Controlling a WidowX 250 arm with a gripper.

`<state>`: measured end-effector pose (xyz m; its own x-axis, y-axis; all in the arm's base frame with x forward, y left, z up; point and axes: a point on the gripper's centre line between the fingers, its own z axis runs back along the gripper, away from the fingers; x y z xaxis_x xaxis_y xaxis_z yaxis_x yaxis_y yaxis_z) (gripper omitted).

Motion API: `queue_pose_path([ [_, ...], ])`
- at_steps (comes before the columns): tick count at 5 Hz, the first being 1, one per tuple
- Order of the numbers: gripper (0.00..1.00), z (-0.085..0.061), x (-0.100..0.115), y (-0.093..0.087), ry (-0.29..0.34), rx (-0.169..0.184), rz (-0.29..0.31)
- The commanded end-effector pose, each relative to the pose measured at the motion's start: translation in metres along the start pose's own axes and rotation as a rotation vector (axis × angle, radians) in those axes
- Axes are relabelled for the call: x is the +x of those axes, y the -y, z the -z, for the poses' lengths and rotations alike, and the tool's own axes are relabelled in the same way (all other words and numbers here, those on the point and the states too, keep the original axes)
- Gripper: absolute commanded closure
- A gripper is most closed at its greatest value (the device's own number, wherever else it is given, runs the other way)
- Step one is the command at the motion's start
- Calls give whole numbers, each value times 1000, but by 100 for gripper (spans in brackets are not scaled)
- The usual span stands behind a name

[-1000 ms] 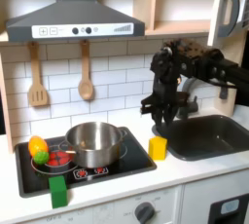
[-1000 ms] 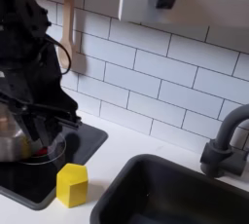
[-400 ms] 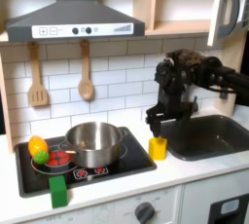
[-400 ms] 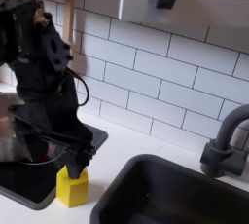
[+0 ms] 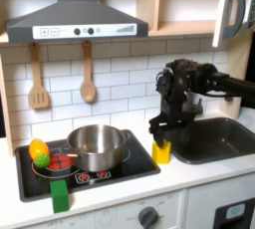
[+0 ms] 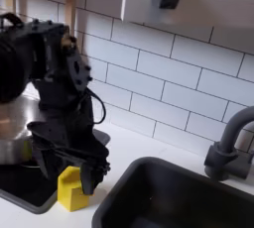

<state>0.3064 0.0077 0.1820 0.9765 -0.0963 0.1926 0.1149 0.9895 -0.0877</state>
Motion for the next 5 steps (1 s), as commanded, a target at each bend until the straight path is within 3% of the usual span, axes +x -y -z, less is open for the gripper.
queue_pose_path([
  [1,0,14,11,-9,-29,24,6],
  [5,0,40,15,-9,-88,36,41],
])
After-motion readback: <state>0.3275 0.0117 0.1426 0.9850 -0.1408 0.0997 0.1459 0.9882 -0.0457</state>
